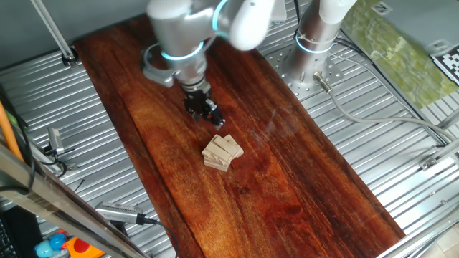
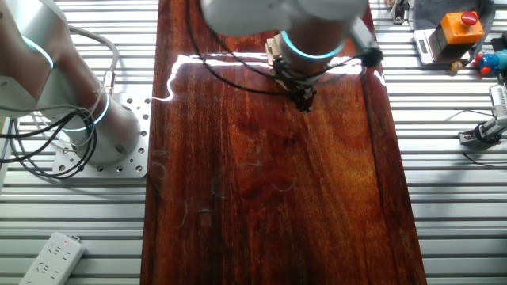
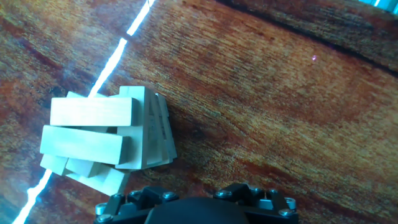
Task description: Play Jenga
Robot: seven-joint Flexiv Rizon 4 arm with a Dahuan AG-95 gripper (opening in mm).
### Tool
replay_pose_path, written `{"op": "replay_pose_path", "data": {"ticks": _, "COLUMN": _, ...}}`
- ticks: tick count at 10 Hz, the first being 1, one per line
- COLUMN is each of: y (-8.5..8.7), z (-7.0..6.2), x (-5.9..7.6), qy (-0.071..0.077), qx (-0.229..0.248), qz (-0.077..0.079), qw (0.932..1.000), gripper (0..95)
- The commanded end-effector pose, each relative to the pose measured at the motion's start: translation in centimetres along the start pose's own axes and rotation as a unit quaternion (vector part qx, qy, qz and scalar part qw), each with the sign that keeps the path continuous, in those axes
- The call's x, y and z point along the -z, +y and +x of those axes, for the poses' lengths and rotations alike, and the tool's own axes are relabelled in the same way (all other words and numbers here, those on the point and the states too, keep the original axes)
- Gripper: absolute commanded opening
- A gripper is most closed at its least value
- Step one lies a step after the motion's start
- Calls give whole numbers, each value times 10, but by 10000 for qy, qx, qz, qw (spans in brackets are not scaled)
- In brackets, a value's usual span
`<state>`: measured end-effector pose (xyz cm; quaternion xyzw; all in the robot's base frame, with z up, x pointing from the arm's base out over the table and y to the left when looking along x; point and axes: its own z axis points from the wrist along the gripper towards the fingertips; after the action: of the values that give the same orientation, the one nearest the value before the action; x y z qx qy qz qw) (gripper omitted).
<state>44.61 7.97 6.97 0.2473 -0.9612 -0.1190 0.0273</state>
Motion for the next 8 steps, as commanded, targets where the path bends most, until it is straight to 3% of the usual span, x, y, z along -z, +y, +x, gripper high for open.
{"op": "replay_pose_path", "data": {"ticks": 1, "y": 1, "z": 0, "x": 1, "qy": 412, "qx": -70, "qz": -216, "qw": 9989, "gripper": 570}}
{"op": "replay_pose_path", "data": {"ticks": 8, "y": 2, "z": -1, "x": 4, "qy": 514, "qx": 31, "qz": -241, "qw": 9984, "gripper": 570}}
